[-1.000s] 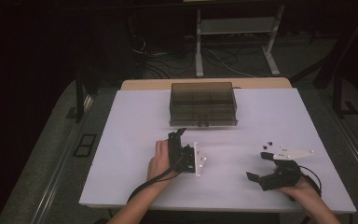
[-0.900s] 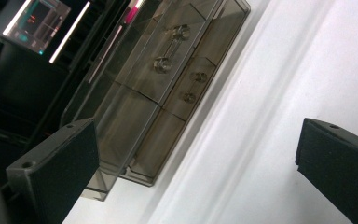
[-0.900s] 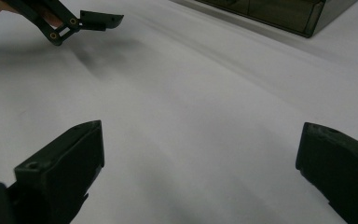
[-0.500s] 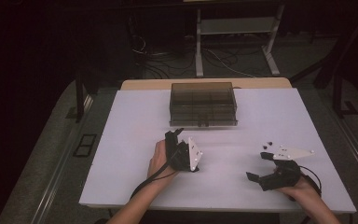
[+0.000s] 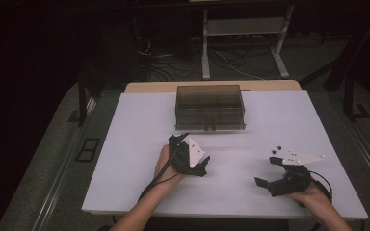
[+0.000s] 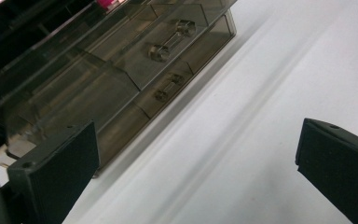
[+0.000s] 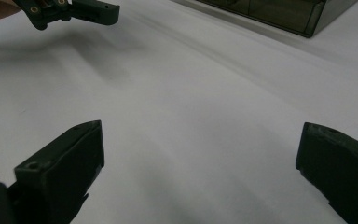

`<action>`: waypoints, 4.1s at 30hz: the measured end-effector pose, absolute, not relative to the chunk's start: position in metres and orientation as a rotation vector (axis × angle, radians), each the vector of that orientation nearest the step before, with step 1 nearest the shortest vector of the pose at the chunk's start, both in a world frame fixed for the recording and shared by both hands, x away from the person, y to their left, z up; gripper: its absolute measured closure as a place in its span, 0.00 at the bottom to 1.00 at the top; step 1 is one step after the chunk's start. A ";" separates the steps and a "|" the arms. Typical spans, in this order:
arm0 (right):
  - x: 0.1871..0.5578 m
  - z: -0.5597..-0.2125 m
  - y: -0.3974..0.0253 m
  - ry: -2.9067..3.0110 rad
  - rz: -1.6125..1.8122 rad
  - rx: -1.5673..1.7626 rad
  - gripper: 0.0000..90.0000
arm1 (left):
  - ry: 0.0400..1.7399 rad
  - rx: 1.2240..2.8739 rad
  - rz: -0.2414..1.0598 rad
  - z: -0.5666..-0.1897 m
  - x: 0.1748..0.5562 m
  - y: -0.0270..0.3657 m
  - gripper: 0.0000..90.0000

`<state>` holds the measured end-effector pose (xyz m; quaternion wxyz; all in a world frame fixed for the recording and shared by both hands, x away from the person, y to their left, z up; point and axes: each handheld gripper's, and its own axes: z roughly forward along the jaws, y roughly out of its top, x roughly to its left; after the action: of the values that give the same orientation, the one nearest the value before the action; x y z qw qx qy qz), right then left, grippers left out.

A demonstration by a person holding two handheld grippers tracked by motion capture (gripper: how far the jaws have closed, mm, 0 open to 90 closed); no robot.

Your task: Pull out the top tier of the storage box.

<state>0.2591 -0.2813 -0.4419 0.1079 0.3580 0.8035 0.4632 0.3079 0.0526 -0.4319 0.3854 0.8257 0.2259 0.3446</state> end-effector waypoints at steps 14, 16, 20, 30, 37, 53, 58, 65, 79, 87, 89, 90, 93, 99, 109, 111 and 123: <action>0.259 -0.442 -0.281 2.363 1.365 1.057 0.01 | 0.709 1.989 0.625 -0.430 0.317 0.062 0.00; 0.259 -0.442 -0.281 2.361 1.367 1.059 0.01 | 0.727 1.978 0.589 -0.430 0.319 0.063 0.00; 0.259 -0.442 -0.281 2.361 1.368 1.059 0.01 | 0.760 1.958 0.500 -0.430 0.321 0.066 0.00; 0.259 -0.442 -0.281 2.360 1.369 1.059 0.01 | 0.765 1.938 0.418 -0.429 0.327 0.072 0.12; 0.259 -0.442 -0.281 2.362 1.369 1.059 0.01 | 0.754 1.942 0.386 -0.428 0.330 0.076 0.28; 0.259 -0.442 -0.281 2.359 1.367 1.059 0.01 | 0.721 1.935 0.319 -0.416 0.341 0.084 0.91; 0.260 -0.442 -0.281 2.357 1.366 1.064 0.01 | 0.689 1.959 0.318 -0.409 0.345 0.084 0.99; 0.260 -0.442 -0.281 2.357 1.364 1.064 0.01 | 0.655 1.990 0.315 -0.395 0.354 0.080 0.99; 0.261 -0.442 -0.281 2.356 1.366 1.066 0.01 | 0.636 2.029 0.283 -0.370 0.388 0.075 0.99; 0.261 -0.442 -0.281 2.356 1.366 1.068 0.01 | 0.643 2.038 0.287 -0.364 0.405 0.069 0.99; 0.261 -0.442 -0.281 2.356 1.368 1.069 0.01 | 0.653 2.041 0.284 -0.365 0.410 0.068 0.99; 0.261 -0.442 -0.281 2.356 1.368 1.068 0.01 | 0.659 2.044 0.283 -0.367 0.412 0.067 0.99; 0.261 -0.442 -0.282 2.356 1.369 1.071 0.01 | 0.678 2.057 0.274 -0.371 0.417 0.067 0.99; 0.261 -0.442 -0.282 2.357 1.370 1.070 0.01 | 0.710 2.070 0.265 -0.378 0.422 0.067 0.99; 0.261 -0.442 -0.282 2.356 1.370 1.068 0.01 | 0.720 2.080 0.251 -0.381 0.422 0.066 0.99; 0.261 -0.442 -0.282 2.356 1.369 1.068 0.01 | 0.718 2.079 0.250 -0.381 0.422 0.066 0.99; 0.261 -0.442 -0.281 2.356 1.368 1.069 0.01 | 0.717 2.078 0.248 -0.382 0.416 0.069 0.99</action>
<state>0.2607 -0.2814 -0.4422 0.1073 0.3630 0.8005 0.4646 0.4164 0.0691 -0.3819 0.4481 0.8398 0.2896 0.1003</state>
